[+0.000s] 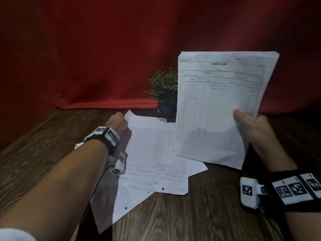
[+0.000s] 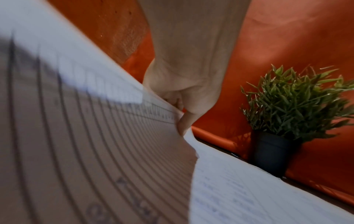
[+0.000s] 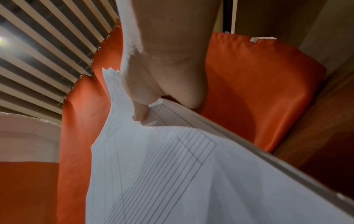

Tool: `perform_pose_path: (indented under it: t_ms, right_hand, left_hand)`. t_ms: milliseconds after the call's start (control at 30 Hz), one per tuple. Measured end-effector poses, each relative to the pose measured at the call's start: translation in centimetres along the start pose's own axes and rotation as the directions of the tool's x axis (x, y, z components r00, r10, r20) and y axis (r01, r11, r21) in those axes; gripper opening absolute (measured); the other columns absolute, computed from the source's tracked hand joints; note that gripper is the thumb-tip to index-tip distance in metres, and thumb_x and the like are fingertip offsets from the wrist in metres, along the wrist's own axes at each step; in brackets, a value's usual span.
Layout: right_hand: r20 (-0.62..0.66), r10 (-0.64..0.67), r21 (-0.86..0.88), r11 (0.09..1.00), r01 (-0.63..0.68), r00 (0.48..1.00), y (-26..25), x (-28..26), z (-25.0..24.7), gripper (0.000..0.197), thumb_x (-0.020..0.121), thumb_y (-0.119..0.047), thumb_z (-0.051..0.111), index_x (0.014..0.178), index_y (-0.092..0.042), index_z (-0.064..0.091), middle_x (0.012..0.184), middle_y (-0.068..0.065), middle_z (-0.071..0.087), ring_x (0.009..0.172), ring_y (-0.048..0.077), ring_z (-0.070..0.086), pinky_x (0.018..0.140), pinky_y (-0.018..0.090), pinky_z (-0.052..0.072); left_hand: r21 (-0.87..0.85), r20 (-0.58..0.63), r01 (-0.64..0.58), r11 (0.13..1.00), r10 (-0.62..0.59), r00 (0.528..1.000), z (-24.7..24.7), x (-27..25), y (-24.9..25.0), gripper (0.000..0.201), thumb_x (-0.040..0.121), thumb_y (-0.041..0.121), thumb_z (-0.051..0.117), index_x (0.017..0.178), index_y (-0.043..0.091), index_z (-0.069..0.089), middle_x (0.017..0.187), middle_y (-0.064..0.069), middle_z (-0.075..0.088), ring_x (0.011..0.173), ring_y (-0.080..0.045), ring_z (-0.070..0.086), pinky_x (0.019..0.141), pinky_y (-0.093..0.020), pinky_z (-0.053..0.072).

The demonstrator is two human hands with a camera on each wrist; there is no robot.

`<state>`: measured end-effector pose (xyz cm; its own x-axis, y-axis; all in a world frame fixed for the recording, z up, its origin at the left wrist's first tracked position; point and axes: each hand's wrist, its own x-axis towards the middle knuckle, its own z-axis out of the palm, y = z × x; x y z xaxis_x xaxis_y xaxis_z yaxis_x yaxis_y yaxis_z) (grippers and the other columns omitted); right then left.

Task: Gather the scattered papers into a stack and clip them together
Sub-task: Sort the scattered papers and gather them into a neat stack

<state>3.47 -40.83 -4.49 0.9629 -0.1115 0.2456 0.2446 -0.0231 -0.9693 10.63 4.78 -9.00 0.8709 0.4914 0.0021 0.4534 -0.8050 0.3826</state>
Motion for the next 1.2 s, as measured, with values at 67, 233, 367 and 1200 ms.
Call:
perform_pose_path:
  t_ms: [67, 233, 367, 1200]
  right_hand:
    - [-0.001, -0.001, 0.000, 1.000, 0.001, 1.000, -0.1, 0.0, -0.1, 0.017, 0.098, -0.030, 0.070, 0.100, -0.015, 0.077, 0.103, -0.002, 0.081, 0.099, 0.017, 0.077, 0.093, 0.036, 0.055]
    - [-0.028, -0.013, -0.020, 1.000, 0.012, 1.000, -0.6, 0.0, -0.2, 0.014, 0.099, -0.030, 0.069, 0.098, -0.018, 0.076, 0.097, -0.006, 0.081, 0.093, 0.005, 0.076, 0.086, 0.026, 0.056]
    - [-0.104, -0.018, -0.035, 0.999, 0.014, 0.994, -0.9, 0.1, 0.0, 0.021, 0.101, -0.032, 0.066, 0.111, -0.014, 0.072, 0.096, -0.008, 0.074, 0.081, -0.005, 0.073, 0.058, 0.005, 0.051]
    - [-0.160, 0.249, 0.015, 0.968, -0.250, 0.955, -2.7, -1.6, 4.5, 0.038, 0.104, -0.006, 0.054, 0.072, -0.019, 0.070, 0.063, 0.003, 0.069, 0.084, 0.059, 0.059, 0.063, 0.039, 0.055]
  left_hand:
    - [-0.094, -0.042, -0.067, 0.993, 0.063, 0.997, -0.5, -0.1, -0.3, 0.022, 0.092, 0.017, 0.066, 0.112, 0.009, 0.073, 0.117, -0.014, 0.075, 0.106, -0.036, 0.071, 0.093, -0.044, 0.059]
    - [-0.180, -0.154, -0.246, 0.952, 0.220, 0.963, -5.1, -1.3, 0.6, 0.010, 0.096, 0.008, 0.066, 0.098, 0.015, 0.073, 0.095, -0.010, 0.071, 0.091, -0.028, 0.067, 0.071, -0.031, 0.040]
    - [-0.233, -0.240, -0.373, 0.898, 0.319, 0.917, -10.5, -3.1, 2.5, 0.009, 0.102, 0.011, 0.063, 0.098, 0.019, 0.067, 0.088, 0.000, 0.065, 0.067, -0.011, 0.056, 0.056, -0.026, 0.039]
    - [0.717, 0.002, -0.423, -0.553, 0.610, -0.793, -2.6, -21.8, 21.7, 0.039, 0.105, 0.006, 0.044, 0.095, 0.021, 0.078, 0.112, -0.003, 0.077, 0.109, -0.027, 0.063, 0.103, -0.045, 0.044]
